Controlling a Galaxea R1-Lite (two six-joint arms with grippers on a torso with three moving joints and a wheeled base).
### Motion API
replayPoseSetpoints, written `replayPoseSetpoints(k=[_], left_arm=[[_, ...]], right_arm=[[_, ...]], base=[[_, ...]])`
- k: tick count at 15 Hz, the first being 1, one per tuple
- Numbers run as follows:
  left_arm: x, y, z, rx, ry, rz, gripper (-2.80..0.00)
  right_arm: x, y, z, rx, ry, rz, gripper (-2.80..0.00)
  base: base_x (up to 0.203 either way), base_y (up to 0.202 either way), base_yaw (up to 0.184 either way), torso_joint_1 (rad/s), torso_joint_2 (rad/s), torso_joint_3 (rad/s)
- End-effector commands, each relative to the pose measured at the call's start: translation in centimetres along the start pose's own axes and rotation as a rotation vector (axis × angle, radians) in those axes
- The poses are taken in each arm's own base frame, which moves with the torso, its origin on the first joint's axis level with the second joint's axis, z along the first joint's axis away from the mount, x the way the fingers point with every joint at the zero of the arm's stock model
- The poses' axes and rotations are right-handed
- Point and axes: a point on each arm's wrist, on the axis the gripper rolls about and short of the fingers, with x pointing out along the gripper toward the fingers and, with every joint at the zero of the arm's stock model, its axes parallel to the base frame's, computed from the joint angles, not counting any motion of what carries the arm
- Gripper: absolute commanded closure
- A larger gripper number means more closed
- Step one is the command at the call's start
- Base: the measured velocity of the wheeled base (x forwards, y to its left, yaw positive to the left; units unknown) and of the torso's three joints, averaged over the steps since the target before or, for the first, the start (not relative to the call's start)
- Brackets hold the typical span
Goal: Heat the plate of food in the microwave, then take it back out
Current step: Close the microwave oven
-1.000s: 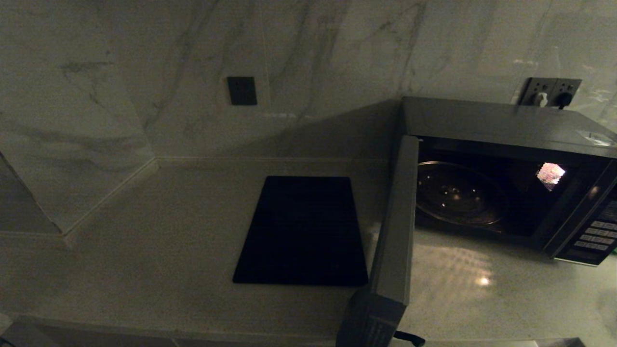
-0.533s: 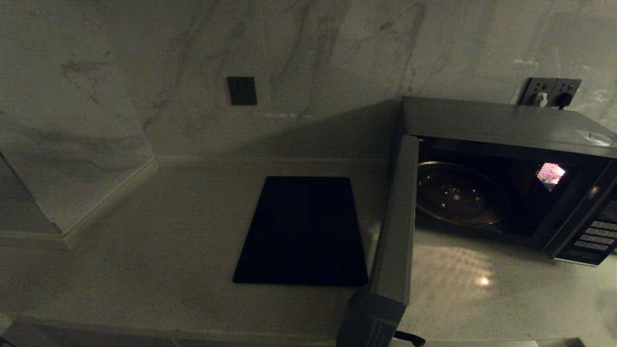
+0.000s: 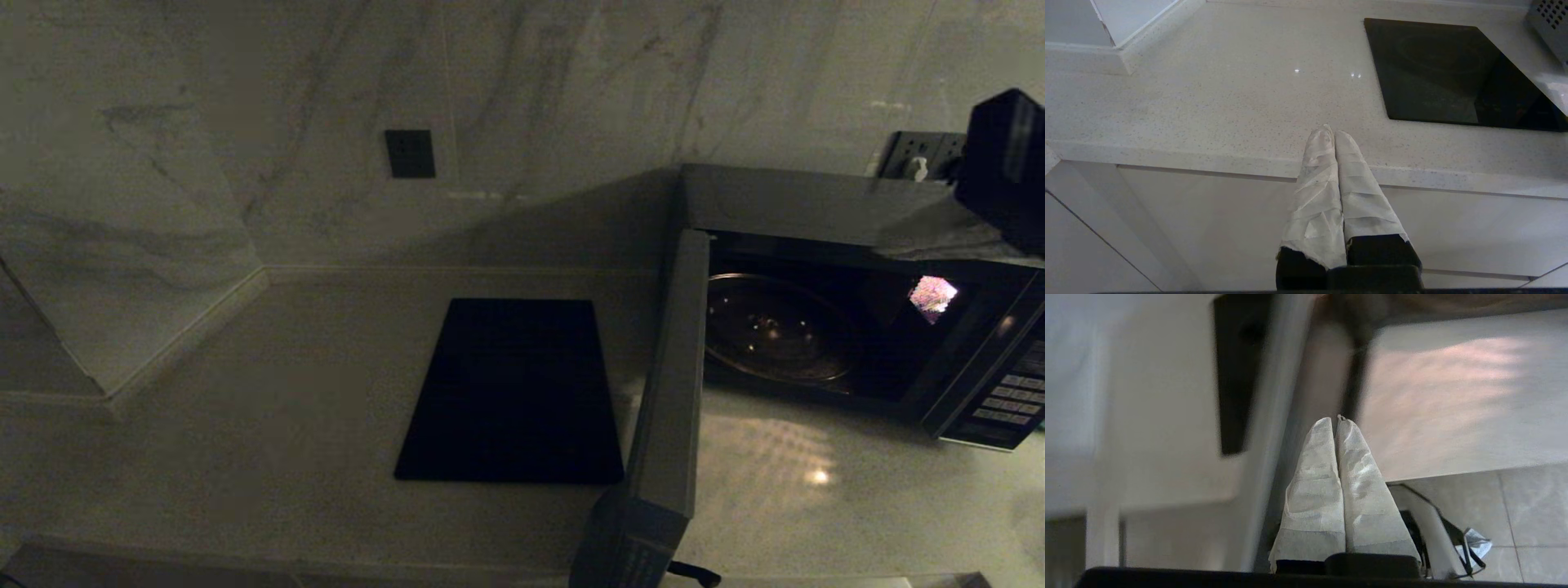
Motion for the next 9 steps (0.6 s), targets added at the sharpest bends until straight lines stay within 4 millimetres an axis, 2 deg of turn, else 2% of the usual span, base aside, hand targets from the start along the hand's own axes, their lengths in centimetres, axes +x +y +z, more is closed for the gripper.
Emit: replayPoseSetpoints(k=[1,5,9], left_arm=[[0.0,0.0,0.0,0.000,0.001,0.001,0.00],[0.0,0.0,0.0,0.000,0.001,0.001,0.00],[0.0,0.0,0.0,0.000,0.000,0.000,0.00]], right_arm=[[2.5,2.7,-1.7,-0.070,0.066,0.001,0.00],[4.6,4.4,-3.5,-0.121,0.121,-0.009,0.00],[4.9,6.4,-5.3,-0.166,0.140,0.062,0.00]], base=[[0.000,0.000,0.000,0.000,0.00,0.000],[0.000,0.000,0.000,0.000,0.00,0.000],[0.000,0.000,0.000,0.000,0.00,0.000]])
